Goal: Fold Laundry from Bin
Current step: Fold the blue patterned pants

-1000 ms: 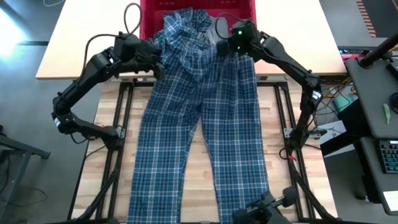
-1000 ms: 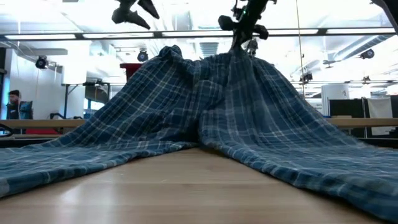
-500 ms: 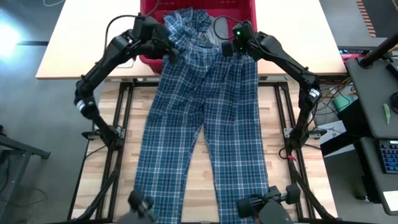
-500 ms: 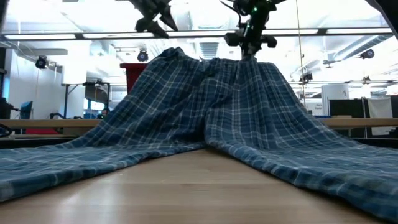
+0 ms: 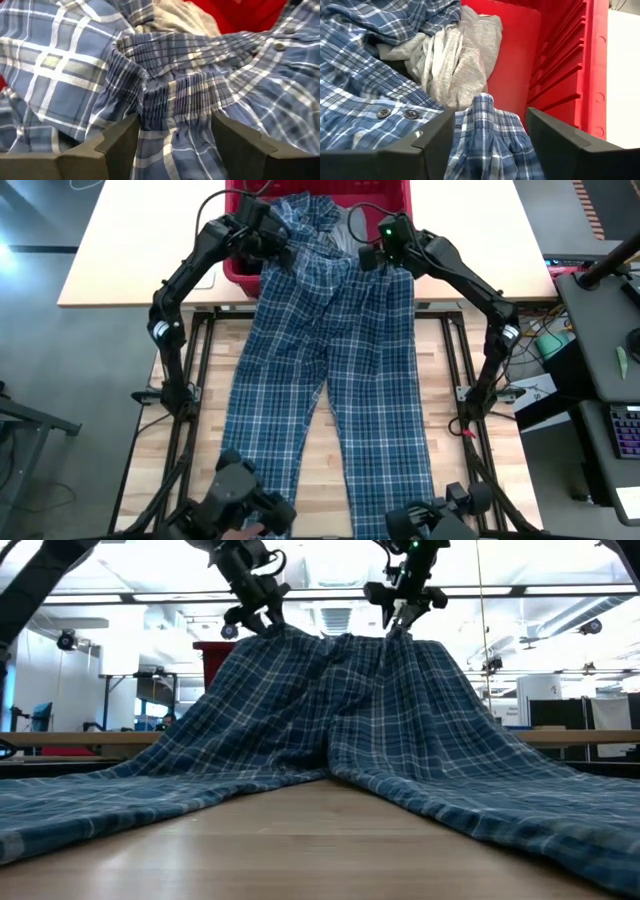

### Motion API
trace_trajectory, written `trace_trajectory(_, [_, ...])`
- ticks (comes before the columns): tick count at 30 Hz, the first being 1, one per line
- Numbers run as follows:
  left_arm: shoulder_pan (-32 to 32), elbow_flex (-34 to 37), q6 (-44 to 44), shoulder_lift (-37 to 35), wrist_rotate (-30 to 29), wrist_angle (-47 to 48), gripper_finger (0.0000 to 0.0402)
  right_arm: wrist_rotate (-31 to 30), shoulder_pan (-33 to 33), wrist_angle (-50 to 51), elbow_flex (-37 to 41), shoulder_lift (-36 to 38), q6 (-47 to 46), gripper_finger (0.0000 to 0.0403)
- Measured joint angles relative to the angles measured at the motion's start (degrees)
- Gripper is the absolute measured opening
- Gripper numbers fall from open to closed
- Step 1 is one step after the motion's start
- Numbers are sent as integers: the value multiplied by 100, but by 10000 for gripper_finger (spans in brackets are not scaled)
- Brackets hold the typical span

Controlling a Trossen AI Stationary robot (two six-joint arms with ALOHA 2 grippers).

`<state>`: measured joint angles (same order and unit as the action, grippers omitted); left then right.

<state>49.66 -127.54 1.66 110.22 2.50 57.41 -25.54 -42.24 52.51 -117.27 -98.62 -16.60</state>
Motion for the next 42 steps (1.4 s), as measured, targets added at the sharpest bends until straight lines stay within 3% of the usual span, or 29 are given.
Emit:
trace_trajectory(11, [69,147,-111,69,-416,-886,212,2,39,343,-4,34,-146,250])
trace_trajectory(14, [75,158,-175,240,-428,-877,159,2,63,433,-4,36,-192,247])
trace_trajectory(18, [77,85,-211,438,-304,-876,32,0,116,435,-4,53,-195,244])
trace_trajectory(19, [77,31,-208,469,-286,-865,18,-1,136,434,-4,63,-197,244])
trace_trajectory(25, [123,-746,-366,447,-317,-580,4,-2,164,429,-12,130,-299,250])
trace_trajectory(31, [444,-578,-343,10,-783,-741,2,-14,162,426,-17,168,-306,253])
trace_trajectory(38, [726,-587,-114,39,-757,-304,20,3,162,426,-17,168,-382,254])
trace_trajectory(42, [739,-584,-232,65,-758,-62,50,565,125,421,-17,167,-600,254])
